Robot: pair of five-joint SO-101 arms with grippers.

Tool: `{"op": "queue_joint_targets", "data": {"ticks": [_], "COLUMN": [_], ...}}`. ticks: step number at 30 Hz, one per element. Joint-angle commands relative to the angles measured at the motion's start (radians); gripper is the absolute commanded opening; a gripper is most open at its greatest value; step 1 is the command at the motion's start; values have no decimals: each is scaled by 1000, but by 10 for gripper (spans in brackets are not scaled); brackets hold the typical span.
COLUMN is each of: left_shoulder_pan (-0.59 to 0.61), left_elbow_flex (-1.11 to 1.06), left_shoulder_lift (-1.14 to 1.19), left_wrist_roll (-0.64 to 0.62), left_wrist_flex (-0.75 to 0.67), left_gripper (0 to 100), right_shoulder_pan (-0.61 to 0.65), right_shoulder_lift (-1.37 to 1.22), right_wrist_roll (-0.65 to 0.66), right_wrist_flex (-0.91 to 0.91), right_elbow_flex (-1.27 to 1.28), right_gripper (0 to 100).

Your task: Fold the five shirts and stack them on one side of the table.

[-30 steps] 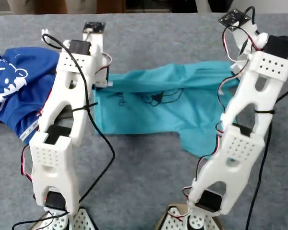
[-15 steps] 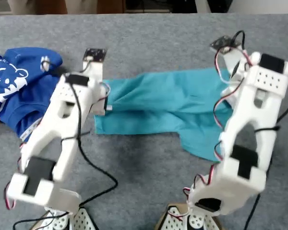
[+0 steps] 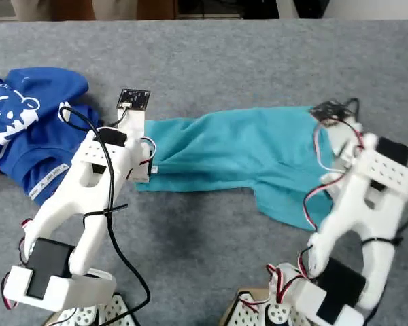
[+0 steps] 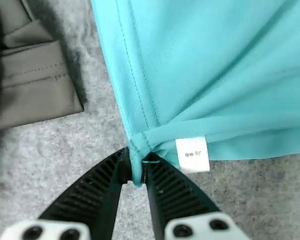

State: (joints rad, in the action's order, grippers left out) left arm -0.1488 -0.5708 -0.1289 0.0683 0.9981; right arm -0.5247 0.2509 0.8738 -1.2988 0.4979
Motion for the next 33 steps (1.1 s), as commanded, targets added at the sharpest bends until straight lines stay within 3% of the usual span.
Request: {"op": "queue_joint_targets", "data": {"ticks": [1, 6, 9, 18, 25, 29, 33], "left_shoulder_pan": [0, -15, 2, -29, -32, -20, -14], "left_elbow_flex": [46, 12, -23, 49, 133, 193, 298], "left_shoulder_lift": [-35, -24, 21, 186, 242, 228, 166], "left_wrist_roll": [-12, -11, -12, -12, 49, 51, 58], "left_wrist_flex": [-8, -37, -115, -110, 52, 173, 328], "left_gripper": [18, 18, 18, 18, 40, 162, 168], "right_shoulder_pan": [-82, -48, -15, -21, -22, -56, -105], "right_shoulder_lift": [62, 68, 101, 134, 134, 142, 143], "right_wrist_roll": [32, 104, 101, 84, 84, 84, 186], "right_wrist_flex": [12, 49, 137, 278, 310, 311, 242], "right_elbow_flex": [5, 122, 229, 357, 381, 375, 325], "right_gripper": [1, 1, 1, 1, 9, 172, 253]}}
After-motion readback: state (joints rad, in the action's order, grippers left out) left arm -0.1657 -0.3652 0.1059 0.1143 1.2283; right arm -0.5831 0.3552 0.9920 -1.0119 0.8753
